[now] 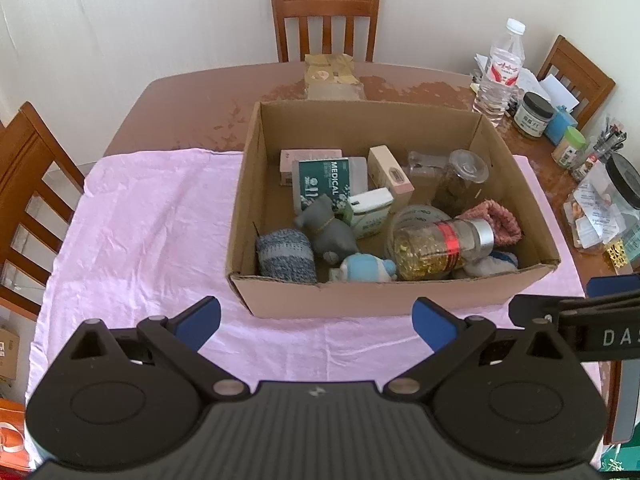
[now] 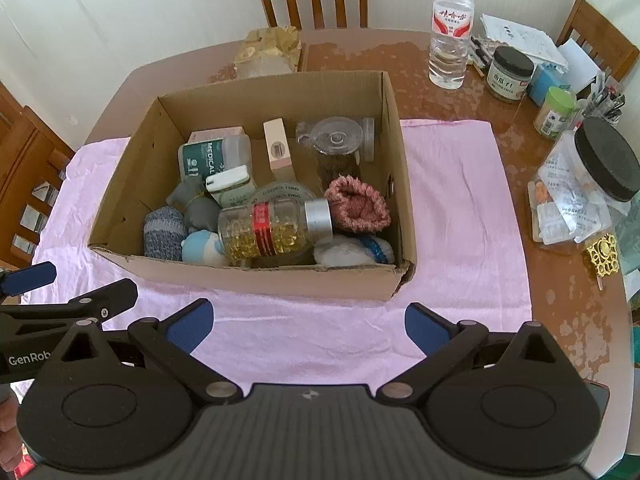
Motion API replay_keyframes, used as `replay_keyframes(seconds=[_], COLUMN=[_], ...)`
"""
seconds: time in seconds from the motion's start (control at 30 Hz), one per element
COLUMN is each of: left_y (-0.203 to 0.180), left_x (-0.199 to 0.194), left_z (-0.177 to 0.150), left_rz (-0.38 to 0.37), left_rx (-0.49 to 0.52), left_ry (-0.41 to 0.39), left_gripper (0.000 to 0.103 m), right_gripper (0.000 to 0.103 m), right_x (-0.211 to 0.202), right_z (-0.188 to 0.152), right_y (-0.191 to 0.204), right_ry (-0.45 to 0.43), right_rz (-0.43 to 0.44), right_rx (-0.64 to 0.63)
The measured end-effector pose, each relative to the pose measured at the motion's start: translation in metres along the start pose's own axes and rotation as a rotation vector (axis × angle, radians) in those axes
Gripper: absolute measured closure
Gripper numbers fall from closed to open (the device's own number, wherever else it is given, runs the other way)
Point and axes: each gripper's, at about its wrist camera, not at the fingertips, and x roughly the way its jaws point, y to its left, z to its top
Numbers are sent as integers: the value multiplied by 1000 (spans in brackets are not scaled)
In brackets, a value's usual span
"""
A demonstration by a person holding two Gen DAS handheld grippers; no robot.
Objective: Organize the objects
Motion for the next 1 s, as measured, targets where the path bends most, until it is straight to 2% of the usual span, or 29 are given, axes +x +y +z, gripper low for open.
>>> replay_keyframes(seconds=[1.0], left_y=[0], left_x=[-2], left_z=[6], left_rz=[6], left_rx=[0], left_ry=[7], left_gripper=[1], right_gripper=[0], right_x=[-5], right_z=[3], right_y=[0], right_ry=[-18], right_rz=[-6], right_rx=[10])
